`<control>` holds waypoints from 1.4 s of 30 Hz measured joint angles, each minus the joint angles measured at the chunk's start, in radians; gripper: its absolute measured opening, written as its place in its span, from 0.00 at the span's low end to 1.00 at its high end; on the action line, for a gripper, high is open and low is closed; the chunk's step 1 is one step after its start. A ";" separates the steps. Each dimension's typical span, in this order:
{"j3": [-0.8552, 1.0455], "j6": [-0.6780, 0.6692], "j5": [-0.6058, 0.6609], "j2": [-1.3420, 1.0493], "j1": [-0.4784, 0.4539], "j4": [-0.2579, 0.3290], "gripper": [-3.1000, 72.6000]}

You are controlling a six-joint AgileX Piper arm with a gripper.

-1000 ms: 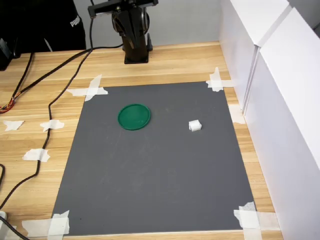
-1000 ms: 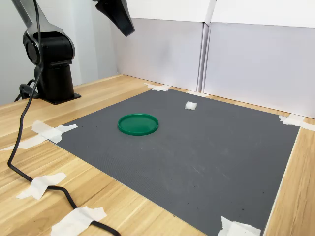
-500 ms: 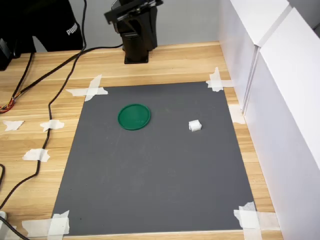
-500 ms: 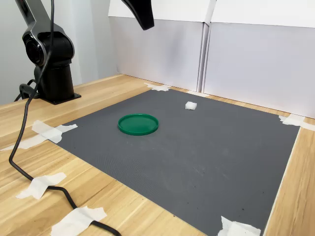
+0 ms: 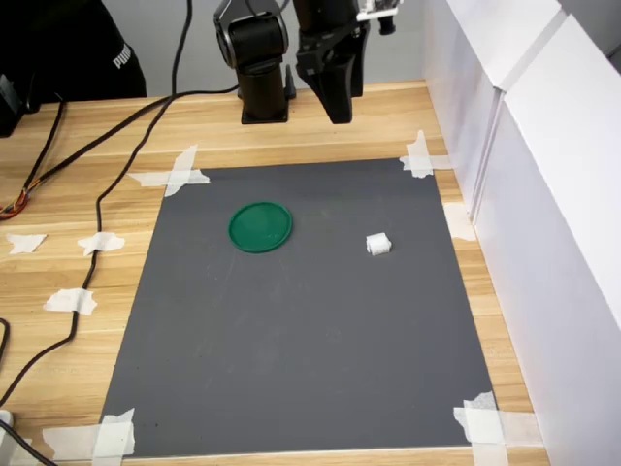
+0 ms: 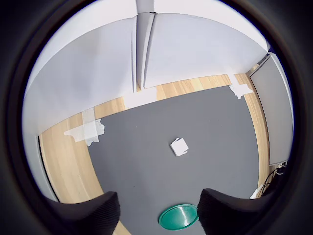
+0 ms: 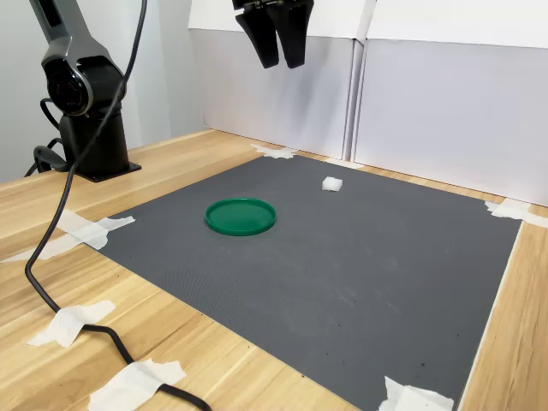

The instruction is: Grasp a white terminal and put it on the green lid.

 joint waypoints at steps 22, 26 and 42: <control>-0.003 0.068 -0.251 0.240 0.005 0.018 0.98; -0.007 0.079 -0.282 0.293 0.037 -0.028 0.97; -0.007 0.167 -0.363 0.449 0.079 -0.112 0.97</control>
